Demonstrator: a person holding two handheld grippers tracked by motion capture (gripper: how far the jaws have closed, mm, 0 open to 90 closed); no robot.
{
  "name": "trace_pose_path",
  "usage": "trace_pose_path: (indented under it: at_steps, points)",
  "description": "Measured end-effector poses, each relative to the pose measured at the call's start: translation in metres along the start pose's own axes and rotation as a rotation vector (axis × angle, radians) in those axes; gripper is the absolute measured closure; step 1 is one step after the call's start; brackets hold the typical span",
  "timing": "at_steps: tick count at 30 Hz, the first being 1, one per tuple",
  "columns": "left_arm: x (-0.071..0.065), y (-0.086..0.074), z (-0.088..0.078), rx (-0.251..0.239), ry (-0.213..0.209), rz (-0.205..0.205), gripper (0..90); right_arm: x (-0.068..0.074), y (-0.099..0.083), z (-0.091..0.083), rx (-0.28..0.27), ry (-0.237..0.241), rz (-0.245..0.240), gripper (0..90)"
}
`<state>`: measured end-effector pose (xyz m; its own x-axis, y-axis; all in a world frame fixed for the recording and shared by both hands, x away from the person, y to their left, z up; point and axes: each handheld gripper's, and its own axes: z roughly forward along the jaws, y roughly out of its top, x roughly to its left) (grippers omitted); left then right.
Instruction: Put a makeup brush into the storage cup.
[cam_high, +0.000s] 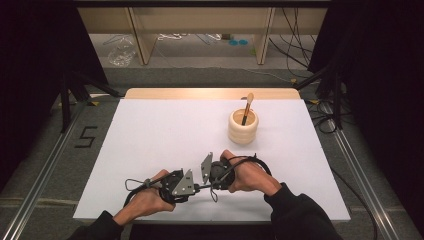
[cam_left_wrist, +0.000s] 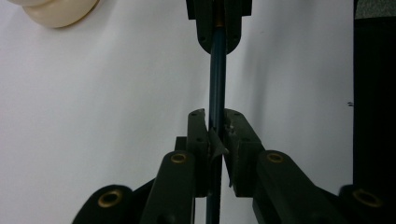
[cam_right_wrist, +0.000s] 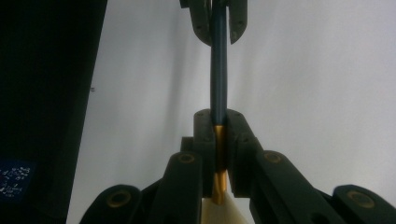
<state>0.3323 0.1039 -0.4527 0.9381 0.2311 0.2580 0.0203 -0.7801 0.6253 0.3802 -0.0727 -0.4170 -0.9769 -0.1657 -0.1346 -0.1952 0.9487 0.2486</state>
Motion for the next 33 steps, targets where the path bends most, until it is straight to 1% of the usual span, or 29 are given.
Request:
trace_pose_path:
  at_steps: [2, 4, 6, 7, 8, 9, 10, 16, 19, 20, 25, 29, 30, 31, 33]
  points:
    - [-0.0004, 0.0003, 0.0, 0.004, 0.004, 0.007, 81.5, -0.0012, 0.0, 0.0003, 0.001, -0.002, -0.019, 84.9]
    - [-0.0005, 0.0002, -0.0001, 0.007, 0.007, 0.009, 81.9, -0.0008, 0.0003, 0.0003, -0.003, 0.002, -0.013, 84.9]
    - [-0.0002, -0.0001, 0.0, 0.012, 0.008, 0.012, 82.2, -0.0002, 0.0007, -0.0004, -0.006, 0.0, 0.004, 84.9]
    - [-0.0002, -0.0003, 0.0001, 0.015, 0.008, 0.014, 82.3, -0.0001, 0.0008, -0.0005, -0.015, 0.002, 0.009, 84.9]
    - [-0.0004, -0.0003, 0.0002, 0.016, 0.008, 0.015, 82.4, -0.0008, 0.0005, -0.0013, -0.018, -0.001, 0.001, 84.9]
    - [-0.0005, -0.0002, 0.0003, 0.016, 0.008, 0.015, 82.5, 0.0005, 0.001, -0.0016, -0.024, -0.001, 0.013, 84.9]
    - [-0.0005, -0.0002, 0.0003, 0.017, 0.009, 0.016, 82.5, 0.0006, 0.0011, -0.0019, -0.023, -0.001, 0.012, 84.9]
    - [-0.0003, -0.0005, 0.0005, 0.013, 0.015, 0.005, 82.3, 0.0, 0.0009, -0.0025, -0.03, 0.0, 0.016, 84.9]
    - [0.0, -0.0006, 0.0006, 0.013, 0.018, -0.001, 82.2, 0.0008, 0.001, -0.0035, -0.042, -0.005, 0.03, 84.9]
    - [0.0001, -0.0006, 0.0007, 0.015, 0.018, 0.001, 82.2, -0.0002, 0.0008, -0.004, -0.038, -0.006, 0.018, 84.9]
    - [0.0002, -0.0008, 0.0017, 0.021, 0.017, 0.002, 82.0, 0.0006, 0.0021, -0.0032, -0.031, -0.008, 0.023, 84.9]
    - [-0.0003, 0.0, 0.0017, 0.016, 0.019, -0.003, 81.3, 0.0007, 0.0026, -0.0029, -0.027, -0.011, 0.024, 84.9]
    - [-0.0005, 0.0002, 0.0016, 0.014, 0.019, -0.005, 81.0, 0.001, 0.0025, -0.0029, -0.022, -0.01, 0.031, 84.9]
    - [-0.0006, 0.0007, 0.0014, 0.011, 0.021, -0.002, 80.6, 0.003, 0.0026, -0.0039, 0.001, -0.003, 0.061, 84.9]
    - [-0.0012, 0.0013, 0.0012, 0.01, 0.023, 0.0, 79.8, 0.0002, 0.0023, -0.0017, -0.021, -0.011, 0.023, 84.9]
